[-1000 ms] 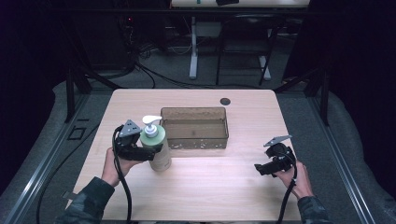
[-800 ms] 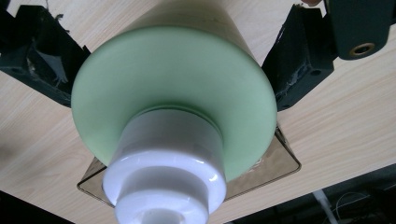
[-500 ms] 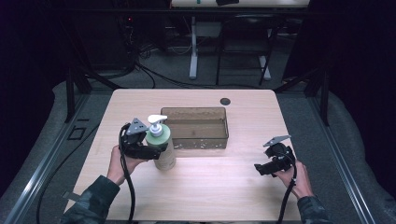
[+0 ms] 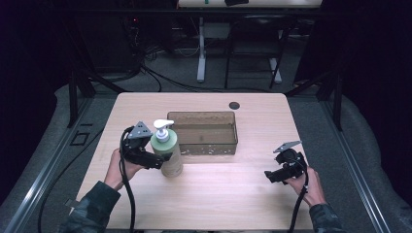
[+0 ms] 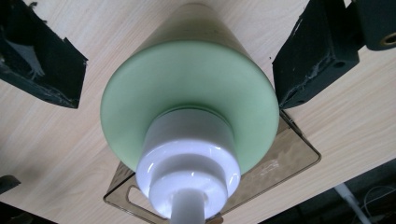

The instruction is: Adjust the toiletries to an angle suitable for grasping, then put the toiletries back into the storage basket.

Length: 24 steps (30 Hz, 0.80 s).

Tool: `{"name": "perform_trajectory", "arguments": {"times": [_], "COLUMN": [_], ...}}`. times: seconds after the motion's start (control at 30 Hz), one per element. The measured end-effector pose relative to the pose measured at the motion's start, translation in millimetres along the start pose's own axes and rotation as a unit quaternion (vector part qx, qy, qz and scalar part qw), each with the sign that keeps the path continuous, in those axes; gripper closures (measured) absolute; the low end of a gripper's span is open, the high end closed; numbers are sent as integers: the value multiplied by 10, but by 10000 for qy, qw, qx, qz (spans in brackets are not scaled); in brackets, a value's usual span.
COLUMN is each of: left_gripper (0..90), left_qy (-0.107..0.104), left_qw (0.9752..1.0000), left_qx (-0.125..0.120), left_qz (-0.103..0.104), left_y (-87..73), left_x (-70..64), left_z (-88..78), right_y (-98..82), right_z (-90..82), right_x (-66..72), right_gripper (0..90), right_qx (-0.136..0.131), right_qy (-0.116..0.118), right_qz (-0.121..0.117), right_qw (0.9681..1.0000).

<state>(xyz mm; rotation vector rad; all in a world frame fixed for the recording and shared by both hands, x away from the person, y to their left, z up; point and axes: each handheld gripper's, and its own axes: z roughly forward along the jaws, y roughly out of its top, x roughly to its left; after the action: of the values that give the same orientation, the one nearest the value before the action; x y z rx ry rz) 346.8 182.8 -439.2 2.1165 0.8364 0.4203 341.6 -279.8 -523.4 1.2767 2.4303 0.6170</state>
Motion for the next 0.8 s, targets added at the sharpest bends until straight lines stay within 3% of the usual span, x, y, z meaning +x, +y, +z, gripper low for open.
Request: {"name": "perform_trajectory", "arguments": {"times": [0.63,0.8], "left_gripper": [27,31], "left_qy": [-127,-81], "left_qw": [9997,9997], "left_qx": [155,62], "left_qz": [152,242], "left_y": [145,237], "left_x": [101,160], "left_z": [-183,-255], "right_y": [-4,-9], "right_z": [9,16], "right_x": [10,2], "right_gripper": [63,55], "right_qx": [107,160], "right_qy": [3,11], "right_qz": [-10,-29], "right_qw": [9999,9999]}}
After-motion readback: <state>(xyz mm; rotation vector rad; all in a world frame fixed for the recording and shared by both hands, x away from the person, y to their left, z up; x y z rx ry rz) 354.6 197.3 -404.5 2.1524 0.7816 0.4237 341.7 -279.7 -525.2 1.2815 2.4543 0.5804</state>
